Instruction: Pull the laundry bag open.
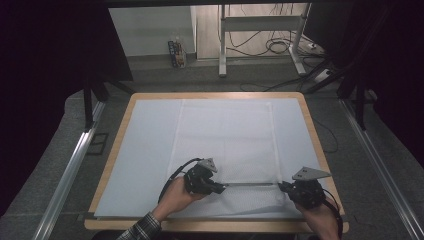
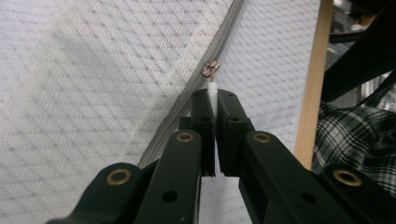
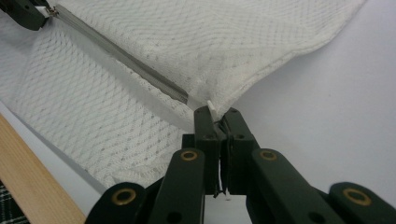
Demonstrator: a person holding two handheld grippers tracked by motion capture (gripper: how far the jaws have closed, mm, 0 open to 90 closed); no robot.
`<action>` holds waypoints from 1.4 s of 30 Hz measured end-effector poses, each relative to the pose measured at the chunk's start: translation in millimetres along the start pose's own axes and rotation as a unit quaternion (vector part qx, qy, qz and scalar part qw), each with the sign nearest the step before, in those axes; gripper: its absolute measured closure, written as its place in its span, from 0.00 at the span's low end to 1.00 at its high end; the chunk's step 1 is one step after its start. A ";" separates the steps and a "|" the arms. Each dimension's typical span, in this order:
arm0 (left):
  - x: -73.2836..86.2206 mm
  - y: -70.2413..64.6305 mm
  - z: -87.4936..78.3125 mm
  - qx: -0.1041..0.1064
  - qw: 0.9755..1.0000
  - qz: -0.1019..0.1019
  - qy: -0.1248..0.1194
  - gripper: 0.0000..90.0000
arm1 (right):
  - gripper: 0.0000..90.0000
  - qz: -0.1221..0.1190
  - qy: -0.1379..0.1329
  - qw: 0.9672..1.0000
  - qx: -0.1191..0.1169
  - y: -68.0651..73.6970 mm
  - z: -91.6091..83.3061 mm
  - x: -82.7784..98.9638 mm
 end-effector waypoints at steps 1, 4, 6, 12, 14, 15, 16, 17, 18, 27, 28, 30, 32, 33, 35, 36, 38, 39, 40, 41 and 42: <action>1.0 0.6 -0.5 -0.004 1.000 0.002 0.003 0.98 | 0.95 -0.002 0.001 1.000 0.002 0.1 0.1 0.0; 3.5 1.5 -2.5 -0.004 1.000 -0.003 0.001 0.98 | 0.95 -0.001 0.001 1.000 0.001 -0.1 0.3 0.3; 5.4 2.3 -4.2 -0.007 1.000 -0.005 0.002 0.98 | 0.95 -0.003 0.002 1.000 0.005 -0.3 0.4 0.5; 9.8 3.2 -11.5 -0.008 1.000 -0.009 -0.003 0.98 | 0.95 -0.003 0.003 1.000 0.004 -0.5 0.5 0.6; 11.6 3.6 -13.4 -0.008 1.000 -0.009 -0.005 0.98 | 0.95 -0.003 0.003 1.000 0.004 -0.4 0.6 0.7; 12.5 3.6 -14.3 -0.009 1.000 -0.010 -0.005 0.98 | 0.95 -0.003 0.003 1.000 0.003 -0.3 0.7 0.7; 13.5 4.1 -15.1 -0.013 1.000 -0.009 -0.003 0.98 | 0.95 -0.004 0.003 1.000 0.004 -0.2 0.7 0.6; 14.3 4.1 -15.9 -0.011 1.000 -0.011 -0.005 0.98 | 0.95 -0.005 0.004 1.000 0.006 -0.3 0.7 0.7; 15.1 4.5 -17.0 -0.012 1.000 -0.012 -0.005 0.98 | 0.95 -0.003 0.003 1.000 0.002 0.0 0.7 0.7; 27.6 8.7 -31.9 -0.025 0.999 -0.026 -0.013 0.98 | 0.95 0.000 0.004 1.000 0.011 -2.1 0.4 1.2; 29.7 9.2 -33.8 -0.027 0.999 -0.028 -0.014 0.98 | 0.95 0.000 0.005 1.000 0.011 -2.4 0.5 1.3; 33.5 9.8 -37.3 -0.028 0.999 -0.032 -0.016 0.98 | 0.95 0.001 0.006 1.000 0.011 -3.0 0.5 1.9; 36.9 9.8 -40.2 -0.029 0.999 -0.035 -0.017 0.98 | 0.95 0.001 0.007 1.000 0.011 -3.0 0.6 2.0; 38.4 9.8 -41.4 -0.030 0.999 -0.037 -0.017 0.98 | 0.95 0.001 0.007 1.000 0.011 -3.0 0.6 2.0; 41.6 10.1 -44.1 -0.035 0.998 -0.039 -0.016 0.98 | 0.95 0.001 0.007 1.000 0.012 -2.9 0.7 2.0; 43.2 10.5 -45.6 -0.036 0.998 -0.040 -0.017 0.98 | 0.95 0.001 0.008 1.000 0.013 -3.1 0.8 2.1; 46.0 11.1 -48.5 -0.039 0.998 -0.043 -0.021 0.98 | 0.95 0.003 0.007 1.000 0.012 -2.7 0.8 2.0; 47.5 11.5 -50.0 -0.041 0.998 -0.043 -0.021 0.98 | 0.95 0.000 0.007 1.000 0.012 -3.1 0.7 2.1; 49.0 11.6 -51.2 -0.042 0.998 -0.044 -0.021 0.98 | 0.95 0.000 0.007 1.000 0.013 -3.0 0.8 2.1; 50.4 11.4 -52.2 -0.042 0.998 -0.045 -0.022 0.98 | 0.95 0.000 0.007 1.000 0.013 -3.1 0.8 2.1; 51.8 11.4 -53.1 -0.044 0.998 -0.047 -0.022 0.98 | 0.95 0.000 0.007 1.000 0.012 -3.0 0.8 2.1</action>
Point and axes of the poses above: each handheld gripper's, and its own axes: z roughly forward along the jaws, x roughly out of its underside, y roughly to its left, the point moved 7 cm from there along z, roughly forward along the jaws, and after that the axes turned 6 degrees about x, right-handed, at the moved point
